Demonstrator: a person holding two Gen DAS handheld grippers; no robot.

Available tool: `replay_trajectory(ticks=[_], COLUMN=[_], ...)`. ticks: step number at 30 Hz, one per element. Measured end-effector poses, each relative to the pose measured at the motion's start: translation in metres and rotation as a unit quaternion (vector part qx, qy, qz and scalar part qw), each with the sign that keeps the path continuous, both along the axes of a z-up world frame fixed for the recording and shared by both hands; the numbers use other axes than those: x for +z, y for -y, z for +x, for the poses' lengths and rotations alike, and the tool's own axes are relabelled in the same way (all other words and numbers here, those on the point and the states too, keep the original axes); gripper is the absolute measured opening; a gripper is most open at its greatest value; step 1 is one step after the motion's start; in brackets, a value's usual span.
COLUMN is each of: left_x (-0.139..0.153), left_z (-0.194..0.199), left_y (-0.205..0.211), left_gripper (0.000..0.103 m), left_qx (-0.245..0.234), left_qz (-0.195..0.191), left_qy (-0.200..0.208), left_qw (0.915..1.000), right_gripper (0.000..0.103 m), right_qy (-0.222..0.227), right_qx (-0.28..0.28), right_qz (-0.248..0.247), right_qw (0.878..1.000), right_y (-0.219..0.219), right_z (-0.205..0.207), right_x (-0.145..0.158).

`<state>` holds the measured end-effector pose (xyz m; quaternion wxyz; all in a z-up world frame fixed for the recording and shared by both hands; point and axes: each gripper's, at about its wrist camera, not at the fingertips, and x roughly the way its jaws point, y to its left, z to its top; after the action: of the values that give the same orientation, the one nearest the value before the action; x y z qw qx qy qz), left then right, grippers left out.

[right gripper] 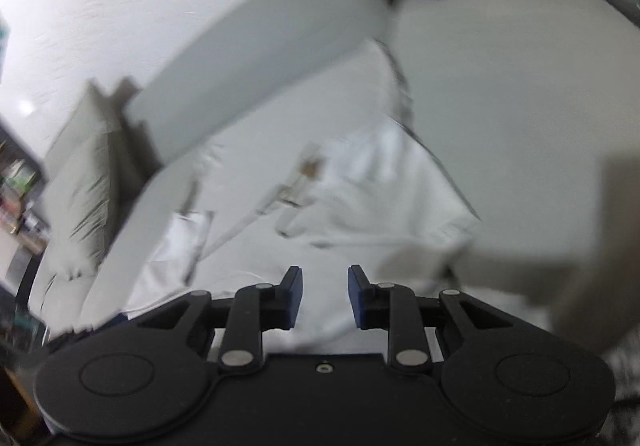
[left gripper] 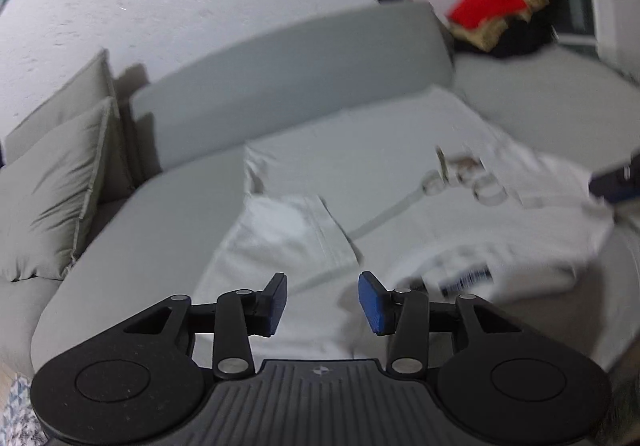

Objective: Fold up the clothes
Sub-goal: 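Release the T-shirt and lift both grippers away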

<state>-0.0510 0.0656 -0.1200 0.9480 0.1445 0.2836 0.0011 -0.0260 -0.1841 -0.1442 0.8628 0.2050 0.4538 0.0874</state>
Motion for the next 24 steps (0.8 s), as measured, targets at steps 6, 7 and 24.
replay_trajectory(ticks=[6, 7, 24], left_x=[-0.023, -0.024, 0.09], left_z=[0.017, 0.014, 0.009], left_y=[0.015, 0.018, -0.052], left_gripper=[0.038, 0.036, 0.048], left_qx=[-0.013, -0.021, -0.007], left_qz=[0.029, 0.039, -0.12], left_qy=[-0.081, -0.084, 0.018], left_qw=[0.9962, 0.9955, 0.9926], right_gripper=[0.026, 0.027, 0.047], right_qy=[0.029, 0.03, 0.116], right_qx=[0.042, 0.055, 0.09], right_qz=[0.001, -0.012, 0.1], right_qw=[0.999, 0.998, 0.984], right_y=[-0.023, -0.027, -0.008], right_z=[0.002, 0.0, -0.018], right_x=[0.002, 0.004, 0.116])
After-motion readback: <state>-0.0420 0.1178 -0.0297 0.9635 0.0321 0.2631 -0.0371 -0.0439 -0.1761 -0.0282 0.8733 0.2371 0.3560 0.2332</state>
